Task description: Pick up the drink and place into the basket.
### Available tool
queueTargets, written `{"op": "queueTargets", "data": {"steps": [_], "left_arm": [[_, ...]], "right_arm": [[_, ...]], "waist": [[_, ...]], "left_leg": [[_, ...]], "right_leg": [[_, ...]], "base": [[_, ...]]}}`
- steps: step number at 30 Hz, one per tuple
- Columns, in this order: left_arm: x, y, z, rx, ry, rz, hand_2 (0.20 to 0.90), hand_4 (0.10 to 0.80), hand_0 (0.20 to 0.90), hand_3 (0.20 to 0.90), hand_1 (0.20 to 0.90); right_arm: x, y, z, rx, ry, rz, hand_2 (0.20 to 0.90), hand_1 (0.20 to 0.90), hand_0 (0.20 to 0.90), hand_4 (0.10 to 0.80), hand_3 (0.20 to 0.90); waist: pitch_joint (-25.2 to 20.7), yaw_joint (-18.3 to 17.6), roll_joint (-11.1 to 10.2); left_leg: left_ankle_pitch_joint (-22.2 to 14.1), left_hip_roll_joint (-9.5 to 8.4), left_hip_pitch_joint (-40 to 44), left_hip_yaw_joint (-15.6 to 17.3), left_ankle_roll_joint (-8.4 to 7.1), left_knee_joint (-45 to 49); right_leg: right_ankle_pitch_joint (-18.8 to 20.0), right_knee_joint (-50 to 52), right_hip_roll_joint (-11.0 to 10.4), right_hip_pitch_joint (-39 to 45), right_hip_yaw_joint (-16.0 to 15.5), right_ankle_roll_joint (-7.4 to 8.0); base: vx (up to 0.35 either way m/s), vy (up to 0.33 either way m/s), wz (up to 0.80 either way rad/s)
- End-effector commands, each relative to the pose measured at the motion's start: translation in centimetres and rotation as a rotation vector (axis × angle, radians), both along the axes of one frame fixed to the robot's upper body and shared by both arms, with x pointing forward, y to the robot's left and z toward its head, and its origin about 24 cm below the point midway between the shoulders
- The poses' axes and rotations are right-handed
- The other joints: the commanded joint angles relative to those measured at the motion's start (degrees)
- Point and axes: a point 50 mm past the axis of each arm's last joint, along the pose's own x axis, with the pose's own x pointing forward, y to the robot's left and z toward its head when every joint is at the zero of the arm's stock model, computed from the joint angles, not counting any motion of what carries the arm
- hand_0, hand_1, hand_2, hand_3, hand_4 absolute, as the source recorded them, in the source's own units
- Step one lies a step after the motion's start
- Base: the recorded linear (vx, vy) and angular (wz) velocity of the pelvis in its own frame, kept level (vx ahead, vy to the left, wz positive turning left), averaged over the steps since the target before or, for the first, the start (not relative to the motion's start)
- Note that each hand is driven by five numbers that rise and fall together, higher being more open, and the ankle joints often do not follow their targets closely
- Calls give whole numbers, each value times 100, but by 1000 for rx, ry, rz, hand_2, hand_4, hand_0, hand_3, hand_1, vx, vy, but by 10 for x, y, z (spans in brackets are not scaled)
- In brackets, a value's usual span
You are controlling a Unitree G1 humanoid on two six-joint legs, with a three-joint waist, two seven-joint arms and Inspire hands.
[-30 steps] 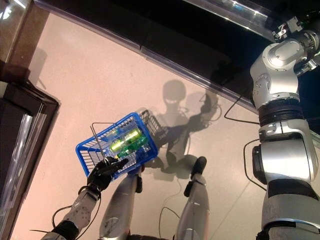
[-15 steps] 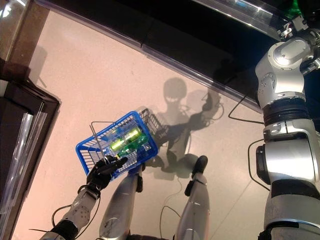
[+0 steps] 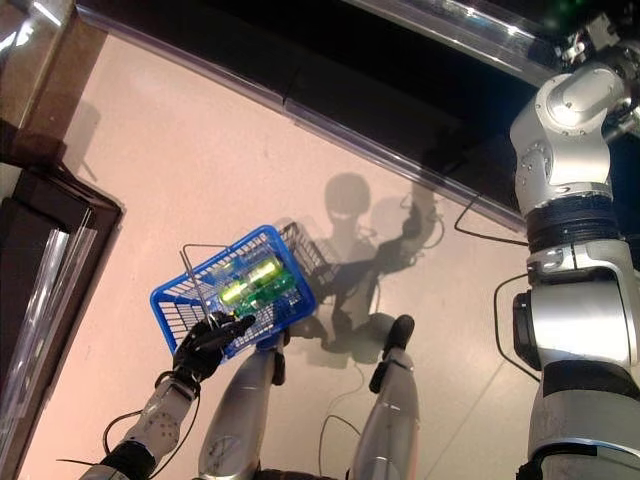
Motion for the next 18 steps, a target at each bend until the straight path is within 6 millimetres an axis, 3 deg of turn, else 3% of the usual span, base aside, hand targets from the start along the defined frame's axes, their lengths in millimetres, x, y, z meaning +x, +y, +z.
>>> {"op": "queueTargets", "data": {"steps": [1,5,9,15,18], "left_arm": [[-4,39,34,46,-236,61,300,100,300,200,300],[-5,39,36,28,-274,77,300,100,300,200,300],[-4,37,39,17,-306,86,300,100,300,200,300],[1,33,49,4,-375,85,300,100,300,200,300],[3,30,56,6,-416,77,300,100,300,200,300]], "right_arm": [[-50,10,63,-275,-276,-46,300,300,300,100,200],[-53,36,52,-364,-273,91,300,300,300,100,200],[-53,46,35,-399,-246,183,300,300,300,100,200],[-52,56,0,-419,-194,325,300,300,300,100,200],[-51,68,-32,-443,-136,446,300,300,300,100,200]], "waist": [[-113,-2,84],[-114,-92,16],[-114,-154,-55],[-114,-259,-162],[-170,-324,-251]], "left_leg": [[-532,37,143,137,187,584],[-559,70,390,192,167,620],[-583,98,612,244,165,623],[-631,159,855,301,174,708],[-649,205,1034,349,177,724]], "right_leg": [[-303,206,302,151,-212,-452],[-340,194,335,413,-202,-488],[-374,186,361,631,-200,-520],[-427,262,390,887,-184,-568],[-449,266,414,1068,-169,-592]], "base": [[0,0,0],[-3,8,0],[0,0,0],[16,12,-3],[43,13,-2]]}}
